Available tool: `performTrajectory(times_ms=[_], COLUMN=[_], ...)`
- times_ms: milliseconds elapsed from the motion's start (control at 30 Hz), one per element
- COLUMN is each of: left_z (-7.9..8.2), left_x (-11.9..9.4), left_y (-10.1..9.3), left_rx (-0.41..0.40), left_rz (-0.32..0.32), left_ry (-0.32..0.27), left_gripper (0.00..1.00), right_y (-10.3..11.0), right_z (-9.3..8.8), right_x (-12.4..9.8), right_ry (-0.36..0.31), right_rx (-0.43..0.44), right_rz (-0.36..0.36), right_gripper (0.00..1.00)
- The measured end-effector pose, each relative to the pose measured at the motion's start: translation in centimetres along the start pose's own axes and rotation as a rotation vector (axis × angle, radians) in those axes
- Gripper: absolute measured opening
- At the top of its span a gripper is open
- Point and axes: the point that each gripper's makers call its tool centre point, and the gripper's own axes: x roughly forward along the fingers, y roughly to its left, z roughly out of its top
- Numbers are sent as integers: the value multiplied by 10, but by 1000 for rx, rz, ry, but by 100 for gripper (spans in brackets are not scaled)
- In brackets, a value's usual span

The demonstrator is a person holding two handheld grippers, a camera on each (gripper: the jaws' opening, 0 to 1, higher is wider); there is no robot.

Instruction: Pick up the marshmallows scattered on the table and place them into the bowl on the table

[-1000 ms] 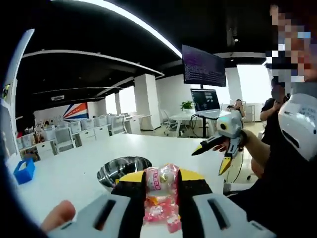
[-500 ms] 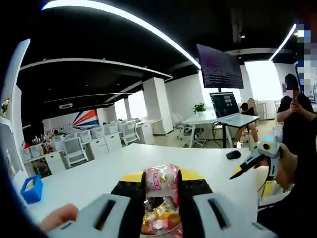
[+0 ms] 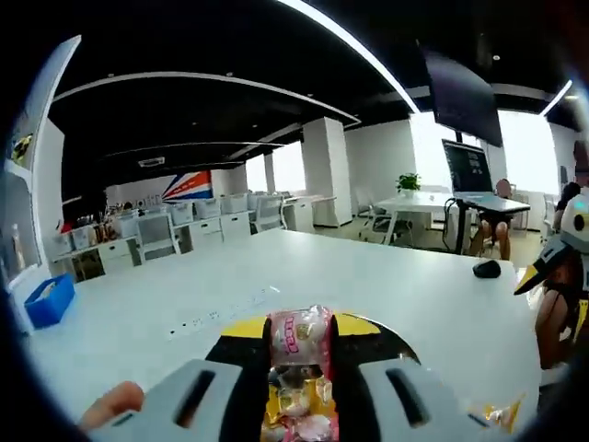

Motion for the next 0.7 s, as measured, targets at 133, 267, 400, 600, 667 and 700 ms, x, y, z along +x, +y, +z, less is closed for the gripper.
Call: performTrajectory(times_ms=[133,267,400,600,667,700], left_z=[-16,-25,-26,-26,-28,-30], left_x=[2,-2,-4,-1,-1,-2], left_y=[-1,-3,-10,-7,-10,-9], left_rx=[17,15,-17,-32,-32,-8], left_rz=[9,14,-34,-50,-42,-28], left_ry=[9,17,9,2,4,14], left_gripper=[24,24,24,24,24,24], right_y=[-1,-1,3,3,3,4], right_z=[-2,-1,0,0,0,1], right_x=[0,3,4,4,4,4], right_ry=[3,3,3,4,4,3], right_rx=[4,6,2,3,2,1], right_rz=[-5,1,10,7,7,8], right_gripper=[76,76,76,76,76,76])
